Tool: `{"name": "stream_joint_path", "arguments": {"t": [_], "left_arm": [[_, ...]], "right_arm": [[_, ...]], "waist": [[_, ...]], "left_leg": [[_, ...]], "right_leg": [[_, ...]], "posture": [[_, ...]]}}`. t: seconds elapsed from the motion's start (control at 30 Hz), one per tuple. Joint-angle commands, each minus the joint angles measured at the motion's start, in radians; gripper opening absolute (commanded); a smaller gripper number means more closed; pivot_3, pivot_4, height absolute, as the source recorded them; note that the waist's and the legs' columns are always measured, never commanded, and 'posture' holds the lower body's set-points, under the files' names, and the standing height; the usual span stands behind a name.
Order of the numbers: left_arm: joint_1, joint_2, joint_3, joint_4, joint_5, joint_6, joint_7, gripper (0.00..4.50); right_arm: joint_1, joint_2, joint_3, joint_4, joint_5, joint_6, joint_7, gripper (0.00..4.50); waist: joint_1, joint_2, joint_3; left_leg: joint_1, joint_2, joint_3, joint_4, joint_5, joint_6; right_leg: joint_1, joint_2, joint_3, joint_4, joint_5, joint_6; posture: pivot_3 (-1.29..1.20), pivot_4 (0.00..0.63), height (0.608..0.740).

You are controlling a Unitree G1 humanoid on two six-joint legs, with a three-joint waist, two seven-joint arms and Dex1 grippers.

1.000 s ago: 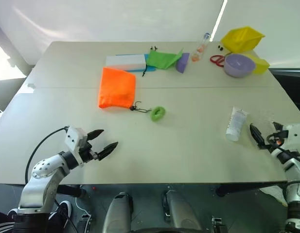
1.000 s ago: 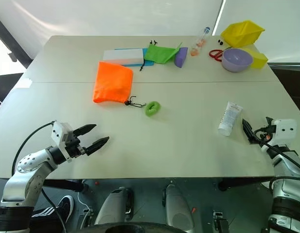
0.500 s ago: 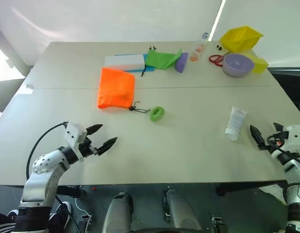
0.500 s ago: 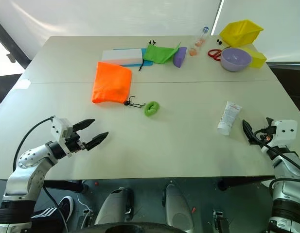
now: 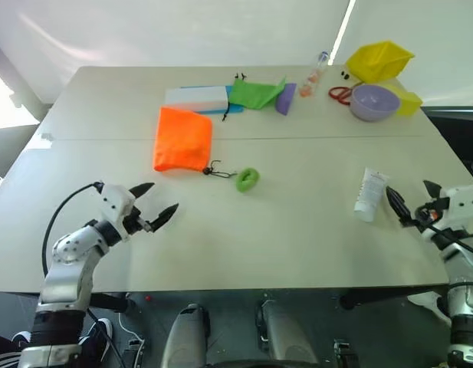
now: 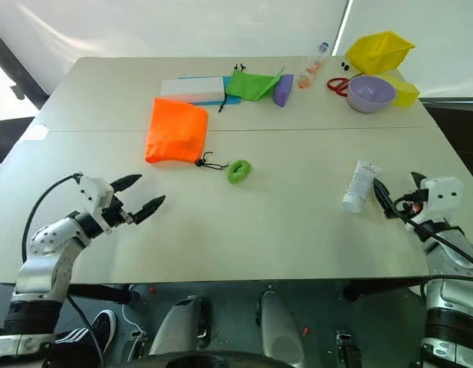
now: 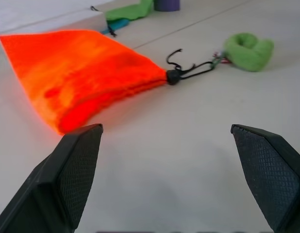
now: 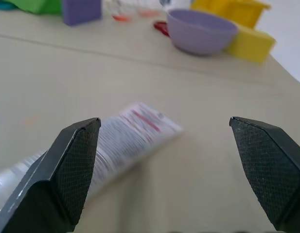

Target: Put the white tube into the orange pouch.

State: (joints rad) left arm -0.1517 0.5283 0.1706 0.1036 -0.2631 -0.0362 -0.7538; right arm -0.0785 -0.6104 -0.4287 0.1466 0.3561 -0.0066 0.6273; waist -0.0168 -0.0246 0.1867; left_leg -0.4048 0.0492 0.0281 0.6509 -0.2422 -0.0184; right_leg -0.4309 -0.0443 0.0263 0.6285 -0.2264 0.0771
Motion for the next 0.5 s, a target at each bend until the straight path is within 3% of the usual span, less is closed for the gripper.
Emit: {"name": "stream_joint_path", "arguments": {"t": [0.03, 0.17, 0.3, 0.5], "left_arm": [[-0.093, 0.026, -0.036, 0.106, 0.136, -0.157, 0.061, 4.50], [-0.247, 0.044, -0.101, 0.326, 0.304, -0.305, 0.178, 4.50], [-0.364, 0.057, -0.166, 0.508, 0.436, -0.417, 0.296, 4.50], [-0.455, 0.044, -0.224, 0.658, 0.519, -0.483, 0.401, 4.50]], "right_arm": [[0.014, -0.006, 0.139, -0.228, 0.016, 0.039, 0.089, 4.43], [-0.025, 0.059, 0.314, -0.433, 0.041, 0.155, 0.080, 4.43], [-0.034, 0.101, 0.436, -0.504, -0.023, 0.183, 0.059, 4.43], [-0.045, 0.146, 0.466, -0.527, -0.029, 0.211, 0.018, 4.43]], "waist": [[0.003, 0.000, 0.000], [0.005, 0.000, 0.000], [0.008, 0.000, 0.000], [0.007, -0.001, 0.000]], "left_leg": [[0.000, 0.000, 0.000, 0.000, 0.000, 0.000], [0.000, 0.000, -0.001, -0.001, 0.000, 0.000], [-0.002, 0.000, 0.000, 0.000, 0.000, 0.000], [-0.003, -0.001, 0.001, 0.000, 0.000, 0.000]], "right_leg": [[0.000, 0.000, 0.000, 0.000, 0.000, 0.000], [0.000, 0.001, -0.001, 0.000, 0.000, 0.000], [0.000, -0.001, -0.001, -0.001, 0.000, 0.001], [-0.001, -0.002, -0.001, -0.002, -0.001, 0.003]], "posture": [[0.00, 0.150, 0.740], [0.00, 0.150, 0.740], [0.00, 0.150, 0.740], [0.00, 0.150, 0.740]]}}
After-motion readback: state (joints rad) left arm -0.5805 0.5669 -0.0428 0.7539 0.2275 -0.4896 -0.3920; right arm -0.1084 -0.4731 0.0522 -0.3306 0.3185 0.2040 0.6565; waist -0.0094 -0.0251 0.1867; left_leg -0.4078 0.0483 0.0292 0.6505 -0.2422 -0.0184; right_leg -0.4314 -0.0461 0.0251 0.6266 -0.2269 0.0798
